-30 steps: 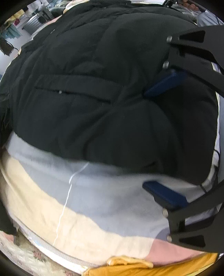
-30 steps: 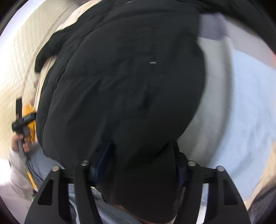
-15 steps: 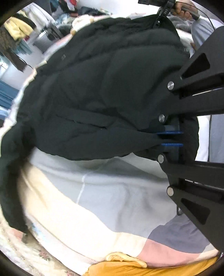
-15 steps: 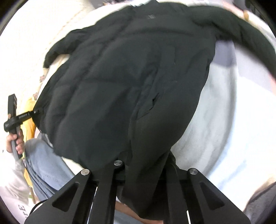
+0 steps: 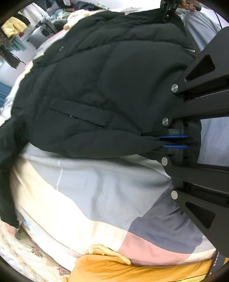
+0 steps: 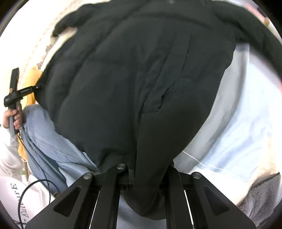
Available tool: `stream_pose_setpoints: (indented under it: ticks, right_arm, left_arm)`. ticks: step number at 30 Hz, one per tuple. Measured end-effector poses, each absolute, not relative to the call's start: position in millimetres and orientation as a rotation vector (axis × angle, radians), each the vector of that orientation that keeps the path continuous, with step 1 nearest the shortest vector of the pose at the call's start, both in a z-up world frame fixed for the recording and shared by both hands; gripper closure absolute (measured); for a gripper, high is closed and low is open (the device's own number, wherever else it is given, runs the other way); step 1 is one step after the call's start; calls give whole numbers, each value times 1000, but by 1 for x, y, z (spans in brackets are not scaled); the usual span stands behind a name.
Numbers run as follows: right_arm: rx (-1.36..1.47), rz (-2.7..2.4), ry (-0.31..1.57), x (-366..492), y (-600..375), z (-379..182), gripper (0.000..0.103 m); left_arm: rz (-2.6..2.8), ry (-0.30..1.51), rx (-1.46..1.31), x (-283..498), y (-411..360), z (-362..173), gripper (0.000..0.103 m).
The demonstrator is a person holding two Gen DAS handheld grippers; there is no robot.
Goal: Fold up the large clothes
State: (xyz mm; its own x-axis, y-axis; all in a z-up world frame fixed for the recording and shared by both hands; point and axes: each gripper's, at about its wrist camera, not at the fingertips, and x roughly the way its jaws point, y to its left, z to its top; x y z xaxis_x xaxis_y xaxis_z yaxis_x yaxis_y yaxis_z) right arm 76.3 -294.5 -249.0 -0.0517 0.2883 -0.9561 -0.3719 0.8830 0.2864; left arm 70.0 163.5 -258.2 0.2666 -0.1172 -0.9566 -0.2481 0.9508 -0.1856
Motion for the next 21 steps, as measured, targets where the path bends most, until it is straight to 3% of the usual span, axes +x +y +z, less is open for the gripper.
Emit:
stream_pose_setpoints:
  ticks: [8,9,10,11,12,13,15,18,21]
  right_arm:
    - [-36,514,1561,87,-292,-251,93]
    - [-11,511,1558,87,-298,-250,92]
    - [15,499,1558,86,-304,-248,91]
    - [46,481,1561,86,-312,-246,85]
    - [64,474,1559,85,-318,-243,77]
    - [89,463,1548,85,-323,-237,75]
    - [115,442,1506,83,-328,-224,64]
    - [137,384,1421,84,-335,-199,49]
    - [119,347,1323,84,-338,-170,49]
  left_arm:
    - [112,1325,-342,79,153,-264,92]
    - [115,1327,-347,77,152,-264,85]
    - [120,1334,-355,76,154,-262,70]
    - [121,1333,-359,75,151,-264,63]
    - [117,1320,-361,74,149,-261,49]
    - [115,1306,-361,70,146,-255,36]
    - [100,1266,-369,63,141,-243,24]
    - [79,1214,-367,63,136,-218,24]
    - [54,1134,-331,63,126,-184,24]
